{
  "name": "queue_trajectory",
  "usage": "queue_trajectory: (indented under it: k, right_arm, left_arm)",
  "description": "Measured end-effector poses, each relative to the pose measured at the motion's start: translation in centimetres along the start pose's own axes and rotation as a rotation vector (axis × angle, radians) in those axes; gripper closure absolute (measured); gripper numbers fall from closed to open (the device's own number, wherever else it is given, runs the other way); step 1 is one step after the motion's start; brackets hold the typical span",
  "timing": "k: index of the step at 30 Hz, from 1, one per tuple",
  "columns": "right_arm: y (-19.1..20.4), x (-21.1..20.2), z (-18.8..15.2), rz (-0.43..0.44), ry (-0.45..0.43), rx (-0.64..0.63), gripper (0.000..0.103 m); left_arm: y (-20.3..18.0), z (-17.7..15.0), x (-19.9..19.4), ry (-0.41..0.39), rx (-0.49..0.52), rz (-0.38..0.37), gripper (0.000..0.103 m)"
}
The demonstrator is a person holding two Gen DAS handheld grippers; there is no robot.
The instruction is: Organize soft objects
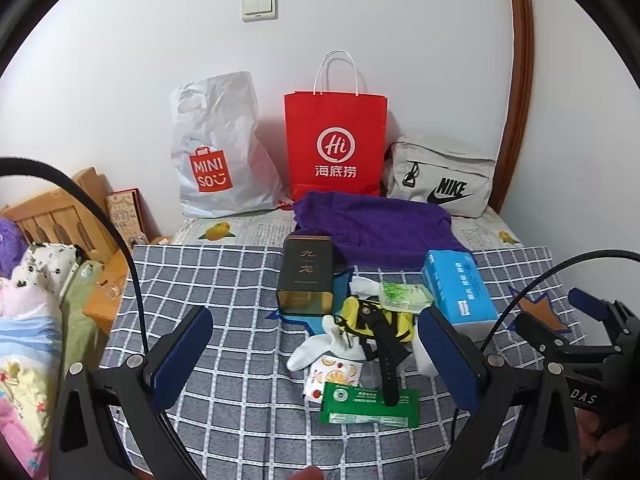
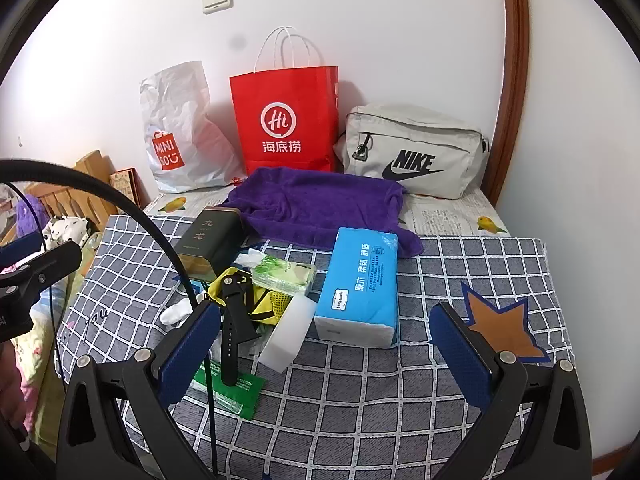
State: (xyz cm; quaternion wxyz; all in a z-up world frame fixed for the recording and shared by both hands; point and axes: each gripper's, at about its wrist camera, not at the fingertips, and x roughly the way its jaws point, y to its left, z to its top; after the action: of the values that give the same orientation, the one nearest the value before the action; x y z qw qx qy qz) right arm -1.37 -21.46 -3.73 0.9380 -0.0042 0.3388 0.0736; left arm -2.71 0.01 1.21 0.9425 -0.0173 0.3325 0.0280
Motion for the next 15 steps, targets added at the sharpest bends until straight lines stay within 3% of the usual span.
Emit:
queue_trajectory:
  k: [11,15]
  right_arm:
    - [-0.9,0.7,-0.1,0.010,0.007,0.032,0.000]
    - [-1.5,1.9,-0.7,0.010,0.035,0.048,0.000]
  left_arm:
    - [1.1,-0.9,1.7,0.013,-0.032,-0.032,0.000]
    - [1.6,-1.4,3.7,0.061,-0.028,-0.035,0.000]
